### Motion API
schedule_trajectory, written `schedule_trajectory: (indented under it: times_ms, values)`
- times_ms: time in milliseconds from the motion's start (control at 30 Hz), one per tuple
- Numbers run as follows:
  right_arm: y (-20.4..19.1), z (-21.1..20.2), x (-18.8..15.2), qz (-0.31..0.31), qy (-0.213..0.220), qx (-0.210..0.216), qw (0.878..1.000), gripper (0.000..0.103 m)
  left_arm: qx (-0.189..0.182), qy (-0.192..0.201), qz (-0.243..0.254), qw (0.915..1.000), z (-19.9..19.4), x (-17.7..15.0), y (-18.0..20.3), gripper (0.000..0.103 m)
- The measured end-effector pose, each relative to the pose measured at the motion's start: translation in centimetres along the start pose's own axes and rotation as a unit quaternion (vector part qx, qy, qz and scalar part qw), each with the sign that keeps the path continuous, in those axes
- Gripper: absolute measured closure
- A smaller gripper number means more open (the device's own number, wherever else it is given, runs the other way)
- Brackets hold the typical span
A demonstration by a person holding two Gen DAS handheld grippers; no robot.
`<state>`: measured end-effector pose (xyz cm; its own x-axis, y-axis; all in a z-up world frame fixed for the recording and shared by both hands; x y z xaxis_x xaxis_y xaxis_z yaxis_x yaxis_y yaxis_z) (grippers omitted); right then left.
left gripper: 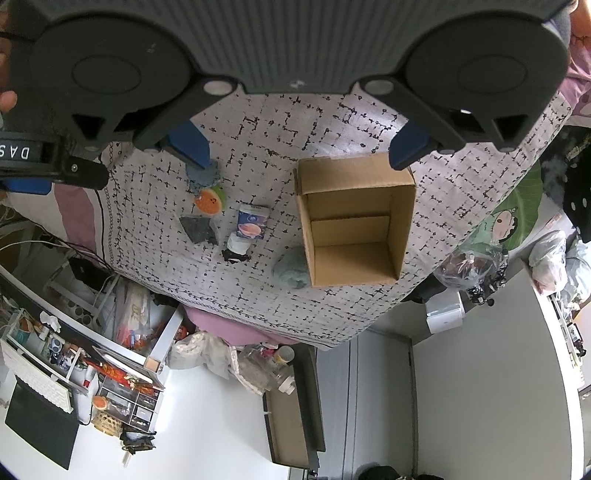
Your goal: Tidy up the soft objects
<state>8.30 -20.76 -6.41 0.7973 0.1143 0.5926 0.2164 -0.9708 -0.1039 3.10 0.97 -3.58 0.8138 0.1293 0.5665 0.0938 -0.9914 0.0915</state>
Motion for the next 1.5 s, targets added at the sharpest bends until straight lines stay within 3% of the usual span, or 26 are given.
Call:
schedule_trajectory:
  times_ms: [1500]
  values:
    - [0.44, 0.58, -0.22, 0.001, -0.01, 0.01, 1.0, 0.0, -0.004, -0.004, 0.002, 1.0, 0.48, 0.06, 0.42, 0.0]
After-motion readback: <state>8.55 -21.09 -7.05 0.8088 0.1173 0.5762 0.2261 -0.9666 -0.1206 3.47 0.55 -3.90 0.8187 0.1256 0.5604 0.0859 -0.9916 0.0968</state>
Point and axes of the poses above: each gripper's, at about its wrist camera, not at the fingertips, and z roughly the way its jaws point, y to its right, x to its top, the point moved 6 cm from there along z, roughly the way its jaws point, and after that the axes turned 7 degrees about -y, right-handed, at the moved point
